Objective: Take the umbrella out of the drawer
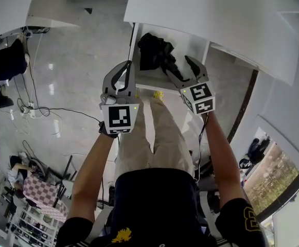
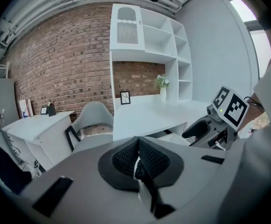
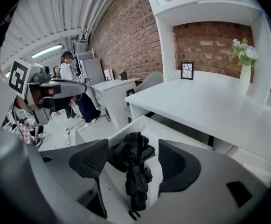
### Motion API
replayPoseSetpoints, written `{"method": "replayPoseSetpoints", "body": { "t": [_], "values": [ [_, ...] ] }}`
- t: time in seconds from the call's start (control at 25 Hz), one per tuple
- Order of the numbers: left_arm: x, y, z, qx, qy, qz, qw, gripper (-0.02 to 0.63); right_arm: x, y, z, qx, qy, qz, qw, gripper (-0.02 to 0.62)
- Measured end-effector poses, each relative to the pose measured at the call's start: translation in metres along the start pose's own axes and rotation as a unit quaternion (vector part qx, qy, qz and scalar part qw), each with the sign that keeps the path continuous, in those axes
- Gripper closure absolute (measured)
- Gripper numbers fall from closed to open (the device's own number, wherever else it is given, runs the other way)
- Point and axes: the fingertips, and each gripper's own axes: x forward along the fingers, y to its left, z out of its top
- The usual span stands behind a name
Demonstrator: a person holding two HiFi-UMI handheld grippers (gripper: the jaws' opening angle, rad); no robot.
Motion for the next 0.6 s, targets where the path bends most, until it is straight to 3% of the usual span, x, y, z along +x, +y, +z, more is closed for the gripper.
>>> {"method": "replayPoseSetpoints", "body": {
  "t": [0.4,0.6],
  "values": [
    [0.026,-0.009,-0.034,-0.001,-0.003,-0.001,1.0,0.589,0.035,0.002,-0.043,0.01,0.043,0.034,0.998,0.222],
    [0.037,-0.007,-0.04,-0.006,-0.007,0.0,1.0,0.589,0.044,0.002,-0.034,0.018,0.039,0.058,0.997,0.216]
  ]
}}
